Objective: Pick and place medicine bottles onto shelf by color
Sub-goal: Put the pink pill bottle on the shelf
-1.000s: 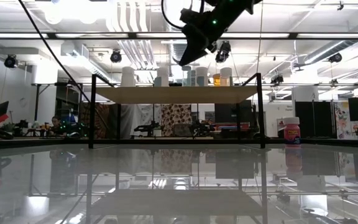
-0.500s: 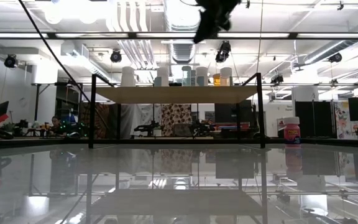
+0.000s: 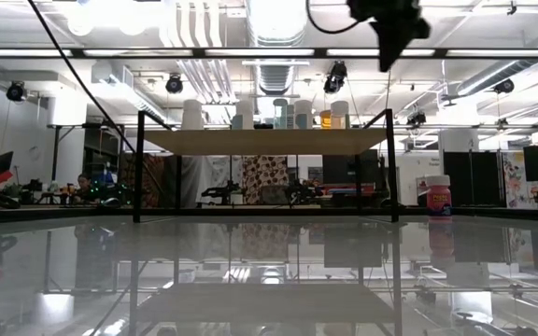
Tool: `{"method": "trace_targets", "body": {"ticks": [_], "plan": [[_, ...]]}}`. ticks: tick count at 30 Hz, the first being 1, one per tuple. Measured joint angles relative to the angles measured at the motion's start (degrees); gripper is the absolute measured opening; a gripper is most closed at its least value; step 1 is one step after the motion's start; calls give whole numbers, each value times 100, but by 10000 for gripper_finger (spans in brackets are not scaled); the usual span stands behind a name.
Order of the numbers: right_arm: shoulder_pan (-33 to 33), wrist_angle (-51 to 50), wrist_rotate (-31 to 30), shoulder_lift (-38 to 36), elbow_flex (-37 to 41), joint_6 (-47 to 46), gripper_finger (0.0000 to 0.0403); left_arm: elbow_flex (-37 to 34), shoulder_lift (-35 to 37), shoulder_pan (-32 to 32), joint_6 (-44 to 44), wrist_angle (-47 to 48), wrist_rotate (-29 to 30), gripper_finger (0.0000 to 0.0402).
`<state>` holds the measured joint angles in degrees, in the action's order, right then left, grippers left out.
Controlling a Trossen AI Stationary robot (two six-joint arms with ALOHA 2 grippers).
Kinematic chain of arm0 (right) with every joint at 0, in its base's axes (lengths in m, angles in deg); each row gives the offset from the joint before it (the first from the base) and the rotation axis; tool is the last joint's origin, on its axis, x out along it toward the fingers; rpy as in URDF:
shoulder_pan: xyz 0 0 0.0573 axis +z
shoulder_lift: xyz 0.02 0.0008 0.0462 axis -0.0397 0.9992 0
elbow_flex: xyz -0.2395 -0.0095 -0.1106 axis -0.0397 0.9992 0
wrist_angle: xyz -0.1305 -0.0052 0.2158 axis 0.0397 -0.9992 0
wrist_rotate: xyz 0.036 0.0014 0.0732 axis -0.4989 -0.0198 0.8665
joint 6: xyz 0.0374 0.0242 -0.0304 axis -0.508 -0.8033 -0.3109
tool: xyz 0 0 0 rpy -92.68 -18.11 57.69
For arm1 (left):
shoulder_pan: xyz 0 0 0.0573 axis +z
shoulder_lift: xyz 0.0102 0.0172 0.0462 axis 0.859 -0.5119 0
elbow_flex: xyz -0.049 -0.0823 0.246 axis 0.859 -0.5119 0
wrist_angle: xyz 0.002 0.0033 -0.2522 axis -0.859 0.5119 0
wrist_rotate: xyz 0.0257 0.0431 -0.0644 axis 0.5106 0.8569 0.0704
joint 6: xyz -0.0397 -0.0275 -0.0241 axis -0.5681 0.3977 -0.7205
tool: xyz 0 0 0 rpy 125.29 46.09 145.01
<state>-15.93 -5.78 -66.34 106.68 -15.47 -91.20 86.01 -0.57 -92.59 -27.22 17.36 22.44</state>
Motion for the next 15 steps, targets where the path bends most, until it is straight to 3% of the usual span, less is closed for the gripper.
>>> {"method": "trace_targets", "body": {"ticks": [15], "plan": [[-487, 401, -477, -1845, 2384, -1258, 8, 0, 0, 0, -1, -1, 1, 195]]}}
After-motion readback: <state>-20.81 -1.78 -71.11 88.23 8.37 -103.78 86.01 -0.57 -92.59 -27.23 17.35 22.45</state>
